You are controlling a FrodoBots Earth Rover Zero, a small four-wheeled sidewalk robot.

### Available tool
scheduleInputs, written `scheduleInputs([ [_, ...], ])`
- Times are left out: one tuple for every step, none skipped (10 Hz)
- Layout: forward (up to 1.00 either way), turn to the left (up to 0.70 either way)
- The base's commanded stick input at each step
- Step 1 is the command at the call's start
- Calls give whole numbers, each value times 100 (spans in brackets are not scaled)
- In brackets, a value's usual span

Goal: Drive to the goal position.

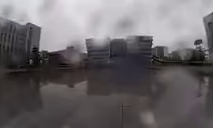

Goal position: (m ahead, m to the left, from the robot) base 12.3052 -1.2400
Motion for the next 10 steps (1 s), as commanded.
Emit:
scheduleInputs([
  [100,0],
  [100,0],
  [100,0],
  [100,0],
  [100,0],
  [100,0],
  [100,0],
  [100,0],
  [100,0],
  [100,0],
])
